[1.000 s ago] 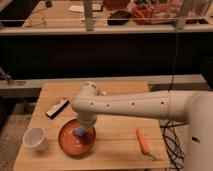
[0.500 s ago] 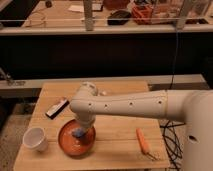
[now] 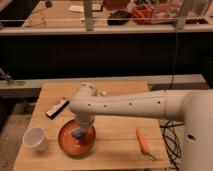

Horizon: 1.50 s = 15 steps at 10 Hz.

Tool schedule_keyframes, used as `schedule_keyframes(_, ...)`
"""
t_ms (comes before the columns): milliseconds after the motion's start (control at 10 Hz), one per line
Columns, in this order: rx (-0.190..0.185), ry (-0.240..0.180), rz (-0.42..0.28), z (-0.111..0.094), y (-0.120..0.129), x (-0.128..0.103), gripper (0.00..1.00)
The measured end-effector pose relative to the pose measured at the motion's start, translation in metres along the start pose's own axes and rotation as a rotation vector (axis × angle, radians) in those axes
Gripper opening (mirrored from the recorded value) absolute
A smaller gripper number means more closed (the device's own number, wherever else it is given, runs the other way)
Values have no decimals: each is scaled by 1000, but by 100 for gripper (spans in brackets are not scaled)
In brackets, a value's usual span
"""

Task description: Place the white sponge in the ceramic bowl

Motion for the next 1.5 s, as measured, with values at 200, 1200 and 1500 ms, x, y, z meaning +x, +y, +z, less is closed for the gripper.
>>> schedule_keyframes(200,2,-1,-4,2,-2,-2,12)
schedule_keyframes(1200,5,-4,-15,5,-5,-6,42)
schedule_keyframes(1500,5,-6,-14,5,-6,-7,70)
